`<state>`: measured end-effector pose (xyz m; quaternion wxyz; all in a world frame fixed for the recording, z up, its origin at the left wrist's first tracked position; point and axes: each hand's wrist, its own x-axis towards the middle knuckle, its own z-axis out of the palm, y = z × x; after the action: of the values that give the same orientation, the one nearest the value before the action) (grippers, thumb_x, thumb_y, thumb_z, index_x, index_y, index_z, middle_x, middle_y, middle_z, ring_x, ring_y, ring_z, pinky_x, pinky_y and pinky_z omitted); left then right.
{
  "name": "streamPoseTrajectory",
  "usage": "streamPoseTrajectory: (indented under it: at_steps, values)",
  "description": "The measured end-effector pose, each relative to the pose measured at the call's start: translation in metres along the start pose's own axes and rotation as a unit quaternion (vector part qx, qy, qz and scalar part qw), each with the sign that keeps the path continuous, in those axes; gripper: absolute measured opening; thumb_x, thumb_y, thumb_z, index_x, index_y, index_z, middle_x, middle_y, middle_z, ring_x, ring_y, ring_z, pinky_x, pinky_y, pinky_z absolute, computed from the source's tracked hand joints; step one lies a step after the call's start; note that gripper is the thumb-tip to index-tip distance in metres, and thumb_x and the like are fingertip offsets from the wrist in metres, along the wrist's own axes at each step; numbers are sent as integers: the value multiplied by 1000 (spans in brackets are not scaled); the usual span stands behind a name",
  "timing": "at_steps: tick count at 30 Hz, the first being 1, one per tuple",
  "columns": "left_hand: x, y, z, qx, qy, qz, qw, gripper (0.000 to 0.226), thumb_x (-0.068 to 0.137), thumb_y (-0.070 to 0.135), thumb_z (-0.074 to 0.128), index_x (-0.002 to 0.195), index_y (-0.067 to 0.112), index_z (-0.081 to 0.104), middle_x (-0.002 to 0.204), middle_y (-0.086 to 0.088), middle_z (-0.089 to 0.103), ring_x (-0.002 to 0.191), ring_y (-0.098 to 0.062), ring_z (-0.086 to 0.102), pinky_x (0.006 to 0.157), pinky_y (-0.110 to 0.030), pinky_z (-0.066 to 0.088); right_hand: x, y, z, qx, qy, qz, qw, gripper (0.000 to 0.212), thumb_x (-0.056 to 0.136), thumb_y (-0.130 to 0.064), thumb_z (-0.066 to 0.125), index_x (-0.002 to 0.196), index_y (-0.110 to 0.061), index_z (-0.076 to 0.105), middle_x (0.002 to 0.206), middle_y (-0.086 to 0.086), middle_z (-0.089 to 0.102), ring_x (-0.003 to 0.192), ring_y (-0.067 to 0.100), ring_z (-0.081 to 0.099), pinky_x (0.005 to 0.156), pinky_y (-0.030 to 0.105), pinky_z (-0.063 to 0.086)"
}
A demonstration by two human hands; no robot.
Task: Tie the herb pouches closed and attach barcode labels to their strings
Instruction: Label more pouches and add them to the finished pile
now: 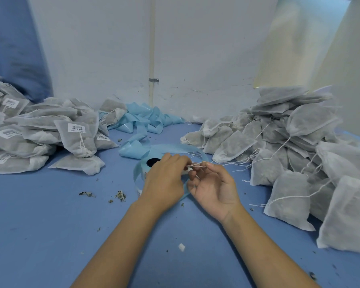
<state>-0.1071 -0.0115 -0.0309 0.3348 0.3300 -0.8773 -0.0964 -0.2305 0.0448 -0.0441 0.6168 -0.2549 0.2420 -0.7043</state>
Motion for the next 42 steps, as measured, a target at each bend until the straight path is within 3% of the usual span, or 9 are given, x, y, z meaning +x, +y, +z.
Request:
streamPoseTrajectory:
  at_steps: [7, 13, 17, 20, 23, 28, 32, 37, 42]
  values:
    - [-1, -10, 9, 104, 35, 7, 994, 30, 85, 19, 63, 114, 18, 58, 137, 1, 42, 111, -23, 42, 80, -31, 35, -3, -5, 1, 24, -77, 14, 997, 28, 49, -17, 87, 64, -14, 63, 73, 0, 59, 71, 15, 60, 60, 24, 46]
    - [-3, -8, 3, -144, 121, -86, 978, 6, 94, 17, 48, 91, 16, 44, 76, 1, 50, 67, -11, 48, 60, -25, 37, -5, -6, 2, 37, -66, 12, 997, 32, 44, -12, 86, 66, -13, 62, 72, 2, 61, 69, 18, 62, 58, 25, 48]
    - [4, 2, -5, -361, 202, -172, 894, 8, 98, 16, 43, 101, 23, 41, 67, 4, 53, 51, 1, 45, 53, -13, 37, -2, -4, 8, -12, 28, -7, 1000, 19, 65, -3, 71, 64, -17, 59, 73, 1, 60, 68, 16, 62, 56, 22, 48]
    - [11, 3, -12, -503, 188, -232, 811, 16, 96, 12, 48, 95, 26, 54, 78, 2, 63, 73, -14, 56, 74, -34, 46, 2, 2, 10, -140, 117, -55, 982, 20, 82, -3, 62, 71, -19, 56, 76, -4, 63, 76, 11, 58, 66, 20, 44]
    - [14, -3, -14, -536, 170, -280, 778, 10, 91, 20, 57, 86, 26, 64, 85, 2, 67, 85, -17, 59, 82, -38, 47, 2, 9, 11, -222, 148, -105, 958, 21, 86, -5, 62, 71, -20, 58, 76, -9, 65, 78, 6, 60, 78, 21, 43]
    - [16, -6, -16, -677, 144, -269, 670, 20, 94, 12, 50, 87, 17, 68, 77, 4, 73, 72, -8, 68, 65, -20, 54, 3, 11, 14, -232, 135, -123, 955, 16, 86, -4, 64, 75, -15, 60, 75, -2, 63, 74, 9, 60, 70, 19, 49]
    - [14, -5, -20, -778, 105, -234, 574, 27, 88, 1, 36, 91, 5, 62, 81, -6, 70, 78, -17, 66, 77, -26, 54, 4, 15, 16, -218, 160, -132, 954, 15, 85, -1, 63, 76, -12, 58, 76, 2, 62, 74, 13, 58, 72, 21, 48]
    - [12, 2, -12, -614, 56, -283, 735, 30, 87, 3, 55, 115, 11, 50, 100, -8, 63, 93, -23, 63, 86, -40, 53, 5, 15, 16, -186, 174, -155, 954, 13, 86, 0, 63, 79, -10, 58, 79, 6, 61, 74, 14, 58, 70, 19, 50]
    - [10, 4, -7, -553, 103, -294, 773, 13, 87, 19, 67, 99, 15, 65, 99, -7, 73, 98, -26, 68, 85, -39, 55, 4, 18, 15, -230, 153, -150, 949, 9, 85, -5, 67, 80, -11, 62, 82, 5, 64, 79, 16, 60, 81, 26, 51]
